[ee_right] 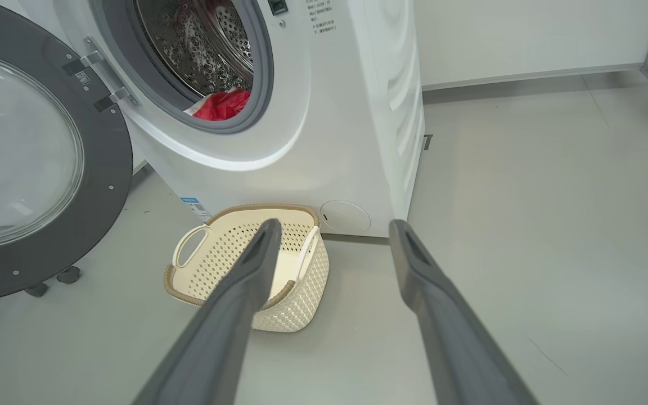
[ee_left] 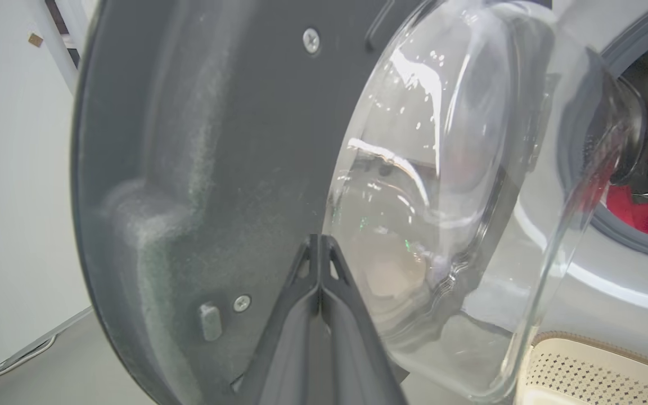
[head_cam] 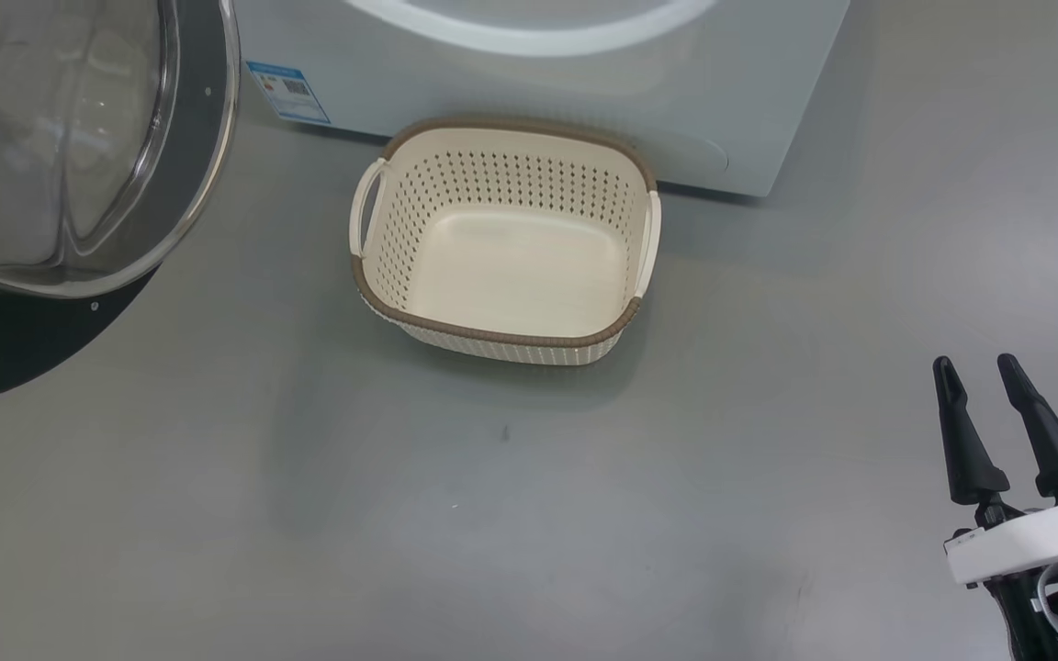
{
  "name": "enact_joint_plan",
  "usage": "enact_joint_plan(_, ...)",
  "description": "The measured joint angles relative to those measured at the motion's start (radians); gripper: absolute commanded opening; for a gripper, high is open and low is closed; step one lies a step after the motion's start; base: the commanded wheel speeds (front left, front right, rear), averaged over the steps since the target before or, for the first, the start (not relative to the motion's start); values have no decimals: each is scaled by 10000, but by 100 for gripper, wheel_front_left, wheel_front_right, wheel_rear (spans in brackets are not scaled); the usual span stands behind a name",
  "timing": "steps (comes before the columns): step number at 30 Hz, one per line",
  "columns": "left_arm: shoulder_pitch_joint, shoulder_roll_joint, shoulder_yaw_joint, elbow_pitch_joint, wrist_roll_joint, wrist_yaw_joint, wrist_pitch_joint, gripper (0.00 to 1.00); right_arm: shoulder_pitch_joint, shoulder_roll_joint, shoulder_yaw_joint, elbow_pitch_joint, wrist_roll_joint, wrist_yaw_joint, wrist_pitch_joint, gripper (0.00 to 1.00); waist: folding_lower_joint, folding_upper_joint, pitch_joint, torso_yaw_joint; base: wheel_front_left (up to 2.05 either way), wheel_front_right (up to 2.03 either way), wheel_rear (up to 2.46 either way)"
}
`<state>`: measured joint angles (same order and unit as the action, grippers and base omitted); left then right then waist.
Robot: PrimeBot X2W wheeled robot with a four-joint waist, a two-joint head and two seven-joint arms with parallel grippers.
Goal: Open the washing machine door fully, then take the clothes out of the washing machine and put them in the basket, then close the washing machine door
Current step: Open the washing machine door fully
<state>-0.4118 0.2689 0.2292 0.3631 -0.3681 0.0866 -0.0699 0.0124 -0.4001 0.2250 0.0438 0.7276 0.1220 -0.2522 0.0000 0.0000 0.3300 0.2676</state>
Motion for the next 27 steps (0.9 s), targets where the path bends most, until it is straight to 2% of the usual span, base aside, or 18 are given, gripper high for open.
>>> enact_joint_plan(6,253,-8,-746,-224,554,-320,67,0,-291,270,13,257,-65,0,0,100,0,0,-694,-155,0,0,0)
enact_joint_plan(13,660,-113,-1289,-391,650,-598,73,0,-439,522,-44,474,-186,0,0,100,0,0,-1374,-365,0,0,0)
enact_joint_plan(27,1974,-819,-2203,-1024,817,-1103,-69,0,-486,1053,-48,838,-621,-19,0,100,0,0,-2774,-1063,0,0,0)
